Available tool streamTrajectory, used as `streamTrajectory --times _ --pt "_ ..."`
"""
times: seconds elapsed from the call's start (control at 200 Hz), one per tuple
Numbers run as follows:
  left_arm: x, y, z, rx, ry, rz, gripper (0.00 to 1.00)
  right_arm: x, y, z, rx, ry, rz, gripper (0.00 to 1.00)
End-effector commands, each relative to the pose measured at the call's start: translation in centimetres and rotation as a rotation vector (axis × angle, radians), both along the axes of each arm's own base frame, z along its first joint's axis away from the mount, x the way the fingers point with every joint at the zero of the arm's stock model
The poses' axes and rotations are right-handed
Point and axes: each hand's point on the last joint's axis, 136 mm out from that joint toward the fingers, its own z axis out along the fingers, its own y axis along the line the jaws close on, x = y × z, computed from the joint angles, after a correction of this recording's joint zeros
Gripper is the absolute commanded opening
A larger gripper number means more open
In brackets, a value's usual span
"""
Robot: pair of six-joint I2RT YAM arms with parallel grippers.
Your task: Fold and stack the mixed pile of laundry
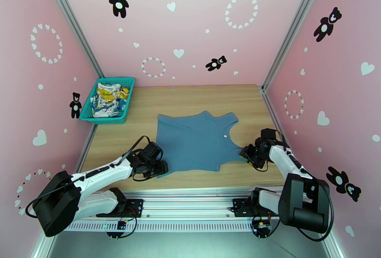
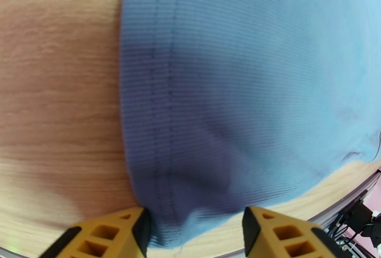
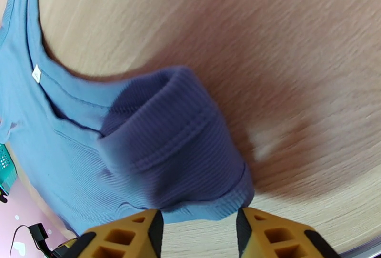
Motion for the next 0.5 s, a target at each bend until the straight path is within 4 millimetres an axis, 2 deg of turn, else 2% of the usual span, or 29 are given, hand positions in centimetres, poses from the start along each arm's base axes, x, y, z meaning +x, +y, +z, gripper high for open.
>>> streamTrajectory --times 0.0,0.105,0.21,0.31,0.41,0.496 --pt "-0.1 0.2 -1.3 0.027 -0.001 -0.001 0.47 -0.1 -0.1 -1.2 -0.006 0.016 -0.016 0.38" --pt "0.1 0.4 -1.3 0.04 -0.011 0.003 0.34 -0.1 -0.7 -1.8 -0.044 0.022 -0.013 0.34" --pt "0.3 0.4 -1.2 0.051 -0.016 -0.009 0.2 0.5 -1.5 -1.6 -0.087 0.016 0.0 0.27" --pt "0.5 0.7 -0.9 0.076 -0.023 -0.02 0.09 1.2 -1.9 -1.1 -0.105 0.003 0.01 0.26" --pt "0.7 0.7 -0.6 0.088 -0.031 -0.026 0.03 1.3 -2.0 -0.7 -0.113 0.0 0.021 0.26" --pt "0.7 0.8 -0.3 0.089 -0.034 -0.028 0.02 1.2 -2.1 -0.1 -0.123 -0.004 0.029 0.33"
